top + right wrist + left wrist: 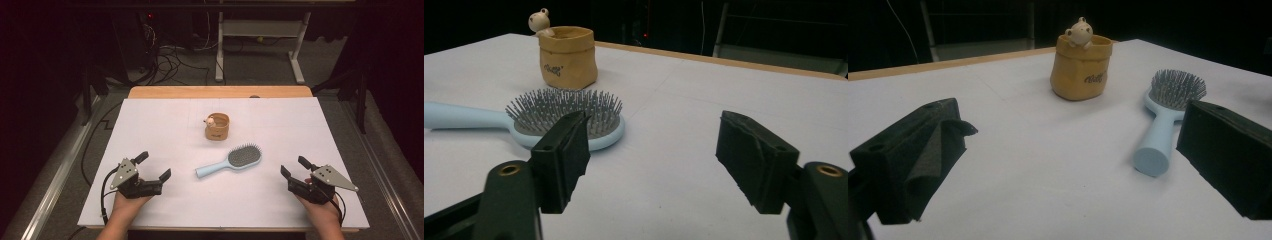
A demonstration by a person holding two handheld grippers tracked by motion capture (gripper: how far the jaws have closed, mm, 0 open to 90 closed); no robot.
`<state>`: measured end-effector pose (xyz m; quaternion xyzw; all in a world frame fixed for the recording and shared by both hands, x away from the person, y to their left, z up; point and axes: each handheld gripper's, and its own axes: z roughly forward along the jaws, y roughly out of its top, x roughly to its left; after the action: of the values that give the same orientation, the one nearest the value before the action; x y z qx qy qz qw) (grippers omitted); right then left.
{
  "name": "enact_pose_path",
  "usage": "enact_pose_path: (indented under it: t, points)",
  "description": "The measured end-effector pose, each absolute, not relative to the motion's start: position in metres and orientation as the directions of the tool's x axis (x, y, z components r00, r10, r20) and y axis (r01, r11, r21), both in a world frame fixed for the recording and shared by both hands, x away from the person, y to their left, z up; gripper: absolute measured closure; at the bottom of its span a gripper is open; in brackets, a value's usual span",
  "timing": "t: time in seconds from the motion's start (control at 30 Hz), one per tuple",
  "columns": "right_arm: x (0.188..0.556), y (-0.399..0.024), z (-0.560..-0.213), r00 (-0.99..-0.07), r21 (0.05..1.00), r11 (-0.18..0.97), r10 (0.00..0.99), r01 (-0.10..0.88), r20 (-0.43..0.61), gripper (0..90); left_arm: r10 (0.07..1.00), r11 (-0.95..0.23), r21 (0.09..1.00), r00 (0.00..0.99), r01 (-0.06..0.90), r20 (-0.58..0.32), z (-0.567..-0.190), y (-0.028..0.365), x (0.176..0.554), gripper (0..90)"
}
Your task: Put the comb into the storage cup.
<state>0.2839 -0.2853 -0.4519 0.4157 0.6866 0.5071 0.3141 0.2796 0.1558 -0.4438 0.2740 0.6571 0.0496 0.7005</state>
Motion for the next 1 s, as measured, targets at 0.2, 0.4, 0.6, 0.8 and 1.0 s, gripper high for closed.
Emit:
enact_pose_path:
  t: [0.2,0.4,0.6,0.8,1.0]
  points:
    - [0.284,-0.285,-0.451,-0.481,0.951,0.127,0.876,0.281,0.025,58.3,0.429,0.845,0.449,0.132,0.291,-0.894,-0.444,0.156,0.280,0.3]
    - [0.284,-0.275,-0.449,-0.509,0.943,0.128,0.859,0.308,0.050,83.6,0.432,0.843,0.452,0.133,0.293,-0.892,-0.444,0.155,0.279,0.4]
    - [0.284,-0.252,-0.450,-0.534,0.936,0.163,0.845,0.311,0.030,90.0,0.434,0.839,0.454,0.135,0.301,-0.891,-0.445,0.155,0.279,0.3]
    - [0.290,-0.222,-0.452,-0.585,0.926,0.200,0.810,0.320,0.027,90.0,0.424,0.844,0.442,0.128,0.303,-0.897,-0.445,0.155,0.279,0.4]
    - [0.303,-0.170,-0.458,-0.649,0.902,0.261,0.760,0.344,0.028,90.0,0.423,0.843,0.445,0.139,0.302,-0.895,-0.444,0.157,0.279,0.4]
